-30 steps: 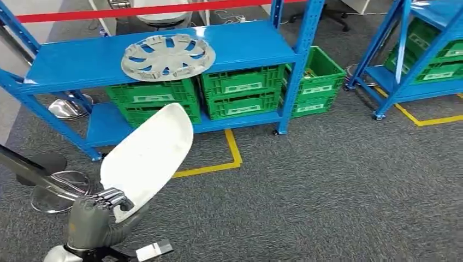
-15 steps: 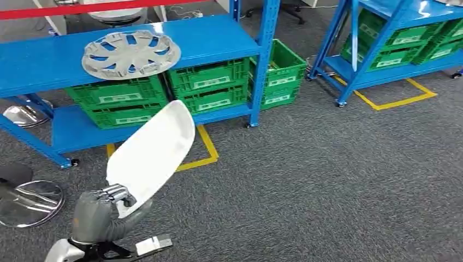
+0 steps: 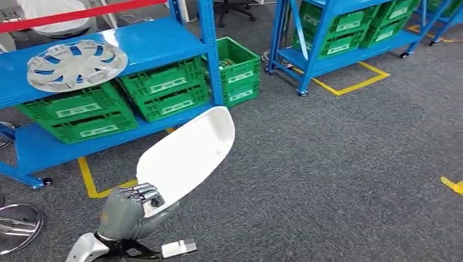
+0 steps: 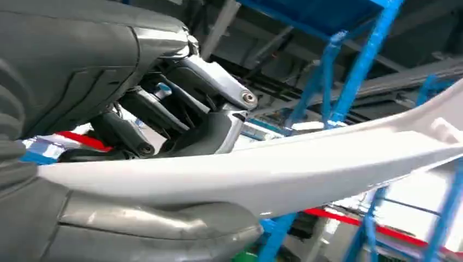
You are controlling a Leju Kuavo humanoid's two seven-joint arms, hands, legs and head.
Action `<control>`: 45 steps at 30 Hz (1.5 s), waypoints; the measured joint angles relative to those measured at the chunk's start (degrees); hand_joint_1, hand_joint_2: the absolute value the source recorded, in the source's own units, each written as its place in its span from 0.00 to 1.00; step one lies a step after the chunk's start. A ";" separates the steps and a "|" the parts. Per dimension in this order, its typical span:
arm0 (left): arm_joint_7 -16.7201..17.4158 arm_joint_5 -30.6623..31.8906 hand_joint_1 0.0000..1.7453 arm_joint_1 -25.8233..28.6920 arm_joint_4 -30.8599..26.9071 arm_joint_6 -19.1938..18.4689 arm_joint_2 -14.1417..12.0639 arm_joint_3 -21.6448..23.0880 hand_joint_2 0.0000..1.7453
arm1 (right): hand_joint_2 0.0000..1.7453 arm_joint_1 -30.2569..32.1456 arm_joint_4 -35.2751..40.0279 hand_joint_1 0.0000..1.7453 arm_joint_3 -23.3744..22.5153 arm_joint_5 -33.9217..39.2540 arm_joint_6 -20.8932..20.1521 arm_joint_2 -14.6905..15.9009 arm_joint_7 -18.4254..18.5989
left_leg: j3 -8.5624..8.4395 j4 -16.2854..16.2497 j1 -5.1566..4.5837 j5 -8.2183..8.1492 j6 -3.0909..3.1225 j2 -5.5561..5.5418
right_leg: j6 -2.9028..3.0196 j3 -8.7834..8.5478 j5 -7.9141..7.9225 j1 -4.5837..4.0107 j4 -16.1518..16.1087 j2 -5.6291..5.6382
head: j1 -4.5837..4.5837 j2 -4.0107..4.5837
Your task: Take the parts from the cabinet and place them on the table.
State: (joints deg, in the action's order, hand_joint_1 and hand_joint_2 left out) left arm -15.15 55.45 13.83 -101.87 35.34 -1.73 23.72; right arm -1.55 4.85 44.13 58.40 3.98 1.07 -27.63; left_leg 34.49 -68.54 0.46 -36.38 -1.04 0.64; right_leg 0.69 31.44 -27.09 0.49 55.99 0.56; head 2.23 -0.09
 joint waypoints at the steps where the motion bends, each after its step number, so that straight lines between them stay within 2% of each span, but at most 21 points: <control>1: 0.17 0.11 1.00 0.00 0.20 0.00 -0.02 0.04 1.00 | 0.00 -0.05 -0.02 0.00 0.02 0.39 0.13 0.17 0.02 | 1.58 -3.86 -0.01 -1.39 0.07 -0.08 | 0.10 0.28 0.19 -0.17 0.04 0.65 | 0.02 0.00; 3: 0.35 0.42 1.00 -0.05 0.61 0.02 -0.02 0.15 1.00 | 0.00 0.03 -0.13 0.00 0.18 0.94 0.20 0.24 0.02 | 1.70 -4.80 -0.01 -0.24 0.45 -0.11 | 0.09 0.65 0.40 -0.41 0.27 2.07 | -0.02 0.00; 5: 0.41 0.50 1.00 -0.11 0.74 0.02 0.00 0.26 1.00 | 0.00 0.08 -0.20 0.00 0.26 1.16 0.24 0.24 0.02 | -2.56 3.73 -0.10 5.14 1.22 -0.77 | -0.04 0.78 0.54 -0.63 0.57 3.68 | 0.00 0.00; 7: 0.41 0.57 1.00 -0.25 0.83 0.04 0.00 0.31 1.00 | 0.00 -0.05 -0.20 0.00 0.28 1.18 0.20 0.20 0.02 | -5.69 10.45 -0.05 7.07 2.53 -6.33 | -0.42 1.19 0.75 -0.67 0.90 4.87 | -0.20 0.00; 11: 0.41 0.66 1.00 -0.42 0.94 0.09 0.13 0.48 1.00 | 0.00 0.19 -0.28 0.00 0.31 1.20 0.22 0.28 0.02 | -5.60 12.17 -0.31 7.39 2.54 -4.36 | -2.23 2.88 1.96 -0.09 0.76 7.49 | 0.07 0.00; 12: 0.41 0.68 1.00 -0.54 0.96 0.09 0.26 0.50 1.00 | 0.00 0.27 -0.46 0.00 0.31 1.24 0.24 0.70 0.02 | -5.75 12.92 0.36 7.93 2.60 -3.03 | -2.20 3.59 1.60 -0.08 1.28 6.88 | 0.15 0.00; 14: 0.41 0.68 1.00 -0.54 0.98 0.09 0.50 0.61 1.00 | 0.00 0.15 -0.44 0.00 0.35 1.24 0.24 0.37 0.04 | -5.59 13.10 0.21 8.17 3.09 -1.67 | -3.10 6.12 -2.33 -0.28 6.37 1.35 | -0.96 0.00; 17: 0.44 0.68 1.00 -0.47 1.22 0.13 0.48 0.50 1.00 | 0.00 -0.06 -0.44 0.00 0.35 1.40 0.26 0.44 0.04 | -5.29 13.05 0.04 8.18 3.07 1.19 | -4.04 11.10 -7.38 0.25 18.54 -0.24 | -0.90 0.00; 20: 0.61 0.66 1.00 -0.50 1.31 0.15 0.52 0.50 1.00 | 0.00 0.13 -0.50 0.00 0.37 1.68 0.46 0.50 0.06 | -5.39 13.03 0.07 8.15 2.87 3.29 | -4.29 5.34 -2.88 0.61 10.15 -1.12 | -0.96 0.00; 22: 0.74 0.63 1.00 -0.49 1.31 0.17 0.55 0.50 1.00 | 0.00 -0.03 -0.50 0.00 0.37 1.77 0.48 0.55 0.07 | -5.72 12.96 -0.17 7.94 2.31 4.29 | -4.09 -0.35 -1.22 0.43 0.37 -5.46 | -0.98 0.00; 23: 0.78 0.61 1.00 -0.51 1.31 0.22 0.55 0.48 1.00 | 0.00 -0.18 -0.52 0.00 0.35 1.79 0.52 0.57 0.09 | -5.63 12.68 -0.56 7.75 1.90 4.70 | -3.04 -0.91 -0.95 0.10 0.04 -4.85 | -0.83 0.00; 26: 0.83 0.57 1.00 -0.57 1.31 0.24 0.61 0.50 1.00 | 0.00 -0.01 -0.66 0.00 0.37 1.81 0.52 0.57 0.09 | -5.84 12.81 -0.52 7.84 1.05 6.20 | -2.04 0.15 -0.98 -0.17 0.46 -3.20 | -0.81 0.00; 27: 0.85 0.57 1.00 -0.61 1.31 0.26 0.61 0.48 1.00 | 0.00 0.02 -0.68 0.00 0.37 1.81 0.52 0.57 0.11 | -5.75 12.68 -0.39 7.32 0.57 6.10 | -1.44 -0.45 -0.65 0.19 0.00 -2.60 | -0.81 0.00; 29: 1.00 0.52 1.00 -0.68 1.31 0.35 0.59 0.48 1.00 | 0.00 -0.12 -0.68 0.00 0.39 1.81 0.57 0.57 0.11 | -3.89 7.63 -0.02 3.28 0.28 1.37 | -0.66 -0.24 -0.27 0.23 -0.08 -1.52 | -0.37 0.00; 32: 1.20 0.35 1.00 -0.15 1.33 0.50 0.35 0.37 1.00 | 0.00 -0.26 -0.70 0.00 0.70 1.81 0.72 0.57 0.11 | 1.99 -5.26 -0.02 -1.64 0.28 -0.17 | -0.36 0.06 -0.09 -0.03 0.04 0.64 | -0.35 0.00; 34: 1.44 -0.13 1.00 0.09 1.33 0.72 0.13 0.02 1.00 | 0.00 -0.21 -0.70 0.00 0.96 1.70 1.05 0.57 0.11 | 1.73 -3.91 -0.02 1.08 0.45 -0.21 | -0.36 0.05 -0.09 -0.13 0.29 2.16 | -0.37 0.00; 37: 1.51 -1.57 1.00 0.59 1.33 1.68 -0.50 -1.00 1.00 | 0.00 -0.32 -0.68 0.00 1.83 0.98 1.60 0.39 0.17 | -3.64 9.21 0.05 8.71 1.18 -2.53 | -0.56 0.14 -0.23 -0.13 0.84 4.45 | -0.35 0.00; 38: 1.42 -2.14 1.00 0.91 1.33 1.86 -0.78 -1.50 1.00 | 0.00 -0.46 -0.68 0.00 2.14 0.87 1.94 0.30 0.17 | -3.92 10.03 0.28 7.81 1.35 -5.04 | -0.82 0.57 -0.27 -0.39 1.18 5.00 | -0.46 0.00; 42: 0.55 -3.85 1.00 2.41 1.03 2.36 -1.49 -3.39 1.00 | 0.00 -0.27 -0.66 0.00 3.36 0.83 2.64 0.26 0.13 | -3.86 11.03 0.02 7.93 1.99 -3.59 | -2.32 2.18 0.36 0.27 1.30 7.02 | -0.42 0.00; 43: 0.37 -3.91 1.00 2.40 1.03 2.38 -1.53 -3.63 1.00 | 0.00 -0.19 -0.66 0.00 3.63 0.89 2.77 0.24 0.13 | -3.99 11.56 0.49 8.31 2.48 -2.50 | -2.44 2.58 -0.09 0.25 1.86 6.31 | -0.39 0.00; 45: 0.04 -3.89 1.00 2.74 1.00 2.54 -1.46 -4.00 1.00 | 0.00 -0.49 -0.63 0.00 3.96 0.98 2.80 0.02 0.24 | -3.90 11.61 0.34 8.38 2.73 -1.37 | -2.90 5.38 -3.81 0.11 7.50 1.33 | -1.27 0.00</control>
State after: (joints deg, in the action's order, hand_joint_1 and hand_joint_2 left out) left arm -15.10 51.56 16.57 -100.87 37.88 -3.19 19.71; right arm -2.04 4.22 48.09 59.39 6.78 1.09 -27.39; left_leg 30.59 -56.93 0.80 -28.00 1.69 -0.73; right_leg -2.22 36.81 -30.90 0.60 63.49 1.89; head 0.96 -0.09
